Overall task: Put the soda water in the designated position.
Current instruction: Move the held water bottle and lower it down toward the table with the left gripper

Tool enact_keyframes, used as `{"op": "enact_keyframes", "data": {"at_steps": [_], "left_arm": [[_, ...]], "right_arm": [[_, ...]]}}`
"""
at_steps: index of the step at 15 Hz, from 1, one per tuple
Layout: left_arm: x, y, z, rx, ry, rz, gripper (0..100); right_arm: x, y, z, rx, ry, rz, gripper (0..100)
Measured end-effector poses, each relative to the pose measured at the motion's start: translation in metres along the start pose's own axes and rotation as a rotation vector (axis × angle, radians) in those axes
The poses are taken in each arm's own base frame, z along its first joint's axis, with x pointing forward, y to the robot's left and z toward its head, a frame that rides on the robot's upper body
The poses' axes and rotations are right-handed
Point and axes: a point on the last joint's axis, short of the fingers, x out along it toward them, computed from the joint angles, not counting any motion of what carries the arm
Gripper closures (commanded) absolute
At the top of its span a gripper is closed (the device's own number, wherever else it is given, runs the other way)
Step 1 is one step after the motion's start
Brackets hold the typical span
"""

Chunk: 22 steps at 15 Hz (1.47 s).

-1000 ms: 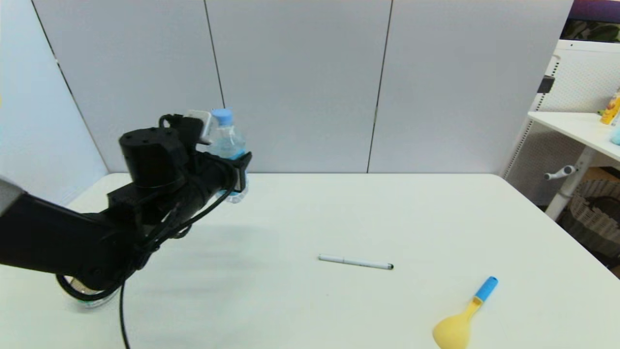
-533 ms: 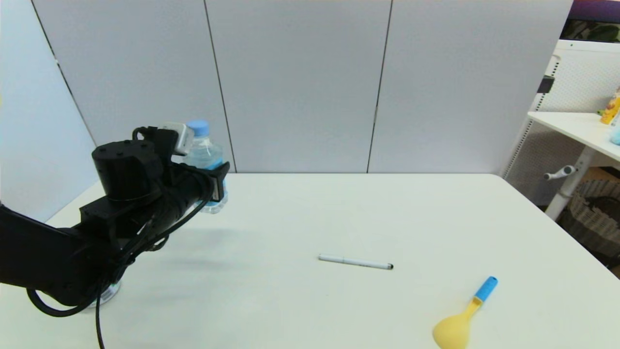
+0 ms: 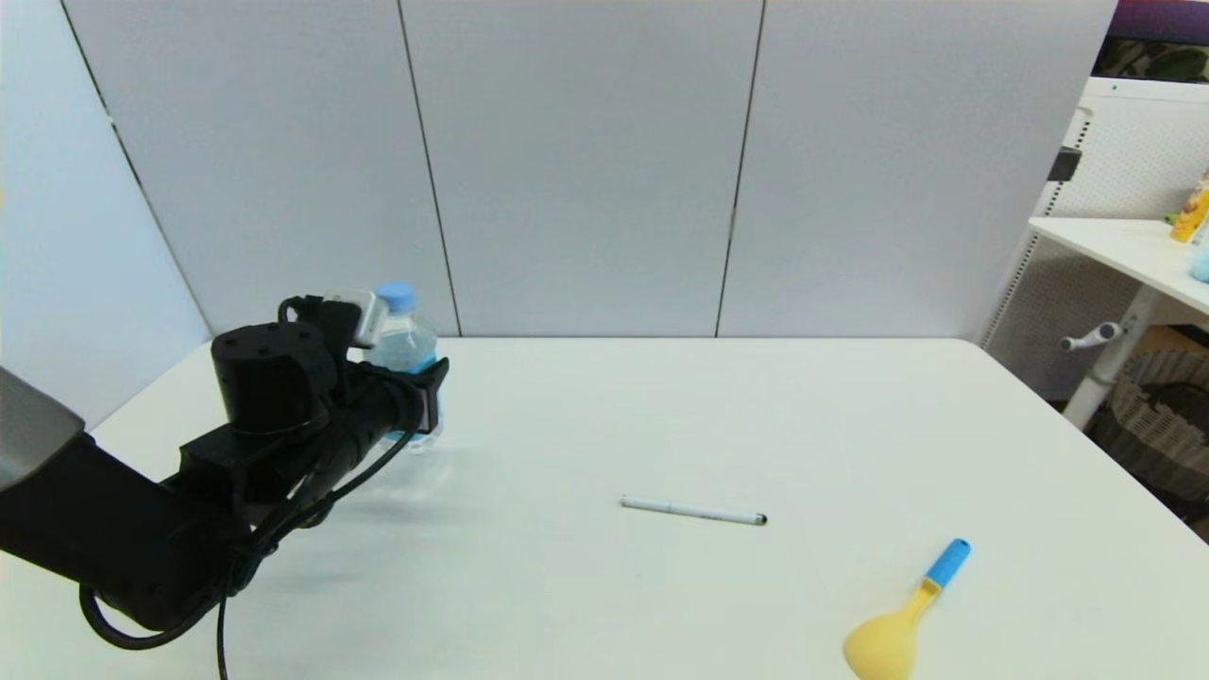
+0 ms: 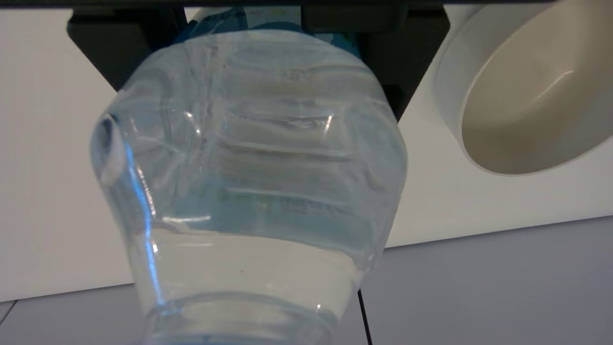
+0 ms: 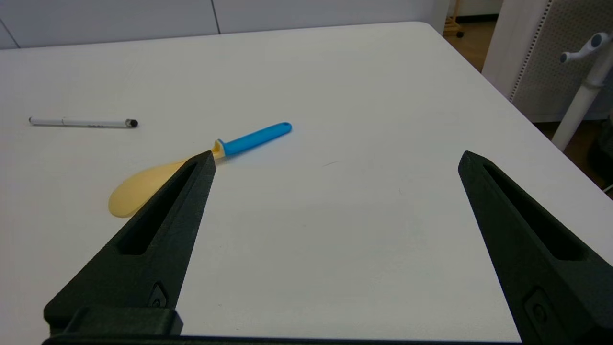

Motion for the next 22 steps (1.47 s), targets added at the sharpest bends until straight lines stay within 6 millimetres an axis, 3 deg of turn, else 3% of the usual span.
{"op": "enact_keyframes", "data": {"at_steps": [15, 16, 22], "left_arm": [[-0.006, 0.003, -0.026, -0.058, -0.014, 0.069, 100], [-0.006, 0.003, -0.026, -0.065, -0.020, 0.069, 0], [-0.007, 0.003, -0.026, -0.064, -0.017, 0.067, 0]], "right_arm": [[0.000, 0.000, 0.000, 0.000, 0.000, -0.001, 0], [0.000, 0.000, 0.000, 0.000, 0.000, 0.000, 0], [0.000, 0.000, 0.000, 0.000, 0.000, 0.000, 0]]}}
